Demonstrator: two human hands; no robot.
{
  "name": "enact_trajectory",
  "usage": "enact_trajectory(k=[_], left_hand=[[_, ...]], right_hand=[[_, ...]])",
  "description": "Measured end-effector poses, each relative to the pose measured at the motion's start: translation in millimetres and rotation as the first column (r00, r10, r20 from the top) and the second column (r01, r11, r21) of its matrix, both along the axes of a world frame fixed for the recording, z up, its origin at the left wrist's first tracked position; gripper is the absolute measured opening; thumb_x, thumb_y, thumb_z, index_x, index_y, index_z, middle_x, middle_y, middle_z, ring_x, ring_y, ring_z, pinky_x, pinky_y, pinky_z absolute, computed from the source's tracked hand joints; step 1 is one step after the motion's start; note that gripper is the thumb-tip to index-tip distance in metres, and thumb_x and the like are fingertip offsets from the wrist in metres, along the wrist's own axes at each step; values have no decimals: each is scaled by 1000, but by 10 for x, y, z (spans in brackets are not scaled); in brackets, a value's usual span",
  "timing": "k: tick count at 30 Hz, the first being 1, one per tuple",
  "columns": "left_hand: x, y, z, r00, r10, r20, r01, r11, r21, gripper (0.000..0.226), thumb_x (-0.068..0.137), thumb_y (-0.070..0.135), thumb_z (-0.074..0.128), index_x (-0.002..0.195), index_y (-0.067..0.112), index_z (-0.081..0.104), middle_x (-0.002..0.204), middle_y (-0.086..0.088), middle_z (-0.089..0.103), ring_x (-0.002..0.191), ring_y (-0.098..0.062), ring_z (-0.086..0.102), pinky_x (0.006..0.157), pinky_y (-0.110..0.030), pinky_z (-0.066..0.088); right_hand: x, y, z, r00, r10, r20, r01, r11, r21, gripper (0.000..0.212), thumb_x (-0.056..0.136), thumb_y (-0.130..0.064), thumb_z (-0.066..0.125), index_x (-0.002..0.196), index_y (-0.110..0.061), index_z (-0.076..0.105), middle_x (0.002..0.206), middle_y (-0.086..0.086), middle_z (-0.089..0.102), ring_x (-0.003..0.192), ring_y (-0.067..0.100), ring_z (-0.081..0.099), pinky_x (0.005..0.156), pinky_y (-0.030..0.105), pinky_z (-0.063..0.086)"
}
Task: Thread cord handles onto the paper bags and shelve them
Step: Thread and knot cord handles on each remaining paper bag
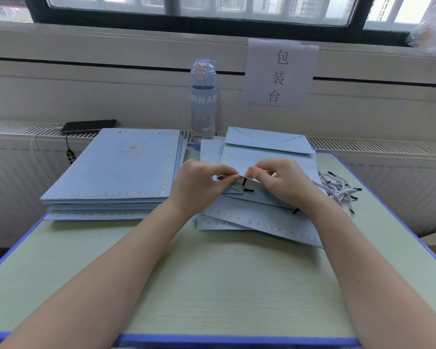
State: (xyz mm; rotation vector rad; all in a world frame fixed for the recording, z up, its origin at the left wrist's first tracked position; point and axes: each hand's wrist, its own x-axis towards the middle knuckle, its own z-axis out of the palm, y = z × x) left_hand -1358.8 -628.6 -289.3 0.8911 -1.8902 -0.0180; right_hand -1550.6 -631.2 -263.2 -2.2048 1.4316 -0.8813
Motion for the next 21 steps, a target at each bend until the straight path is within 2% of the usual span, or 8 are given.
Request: enact_trajectory(k=[3, 5, 7, 10, 12, 15, 18, 21], left_hand=[[-36, 7, -17, 998, 38, -48, -38, 999, 4, 20, 79, 34, 70, 80, 15, 78, 69, 7, 72, 66, -3, 66, 57, -28, 55], [-66, 19, -29, 994, 58, -92, -56, 998, 28, 16, 76, 28, 74, 80, 13, 78, 71, 5, 73, 71, -3, 66, 62, -24, 54], [-79, 20, -18, 986, 62, -154, -50, 995, 86, 16, 75, 26, 74, 81, 12, 78, 74, 4, 73, 72, -3, 66, 66, -23, 54], [-66, 7, 22, 969, 88, -232, -46, 983, 180, 12, 75, 21, 79, 82, 12, 78, 74, 7, 73, 70, -2, 67, 69, -20, 55], [-74, 24, 61, 955, 102, -279, -25, 964, 264, 7, 76, 16, 80, 82, 13, 78, 71, 11, 70, 68, 1, 66, 67, -13, 52], [-96, 54, 106, 935, 123, -333, 12, 927, 375, 5, 76, 17, 79, 80, 15, 78, 69, 12, 70, 66, 4, 65, 64, -9, 47], [-74, 49, 134, 925, 139, -353, 32, 898, 438, 3, 76, 19, 79, 78, 18, 78, 69, 12, 70, 67, 3, 66, 65, -10, 49], [-66, 52, 150, 928, 140, -345, 40, 884, 466, 5, 74, 22, 80, 77, 19, 78, 71, 11, 72, 69, 2, 67, 67, -13, 52]], right_hand=[[-25, 24, 54, 995, 43, 86, -49, 996, 70, 30, 95, -27, 51, 70, -33, 66, 79, -18, 65, 73, -3, 53, 70, 18, 41], [-51, 36, 71, 993, 84, 80, -90, 994, 68, 27, 94, -25, 54, 72, -35, 66, 76, -22, 62, 74, -3, 53, 67, 15, 38], [-56, 45, 53, 991, 133, 23, -133, 991, 7, 17, 91, -20, 59, 93, -31, 72, 87, -19, 64, 81, -2, 55, 69, 11, 37], [-47, 50, 37, 979, 179, -100, -194, 964, -180, 37, 82, -9, 62, 113, -27, 68, 97, -14, 65, 84, -6, 54, 77, 8, 39], [-59, 30, 45, 974, 164, -156, -204, 934, -293, 41, 76, -6, 62, 110, -28, 69, 94, -14, 65, 81, -4, 52, 77, 21, 47], [-73, 12, 41, 974, 120, -193, -187, 906, -381, 39, 77, -4, 67, 106, -31, 69, 93, -13, 65, 73, 5, 54, 69, 37, 53], [-27, 29, 36, 966, 129, -224, -213, 889, -406, 34, 80, -7, 68, 101, -34, 65, 92, -12, 65, 71, 17, 60, 64, 41, 53], [-17, 0, 16, 953, 112, -283, -231, 872, -432, 26, 79, -9, 63, 94, -29, 71, 94, -9, 67, 74, 20, 63, 60, 40, 53]])
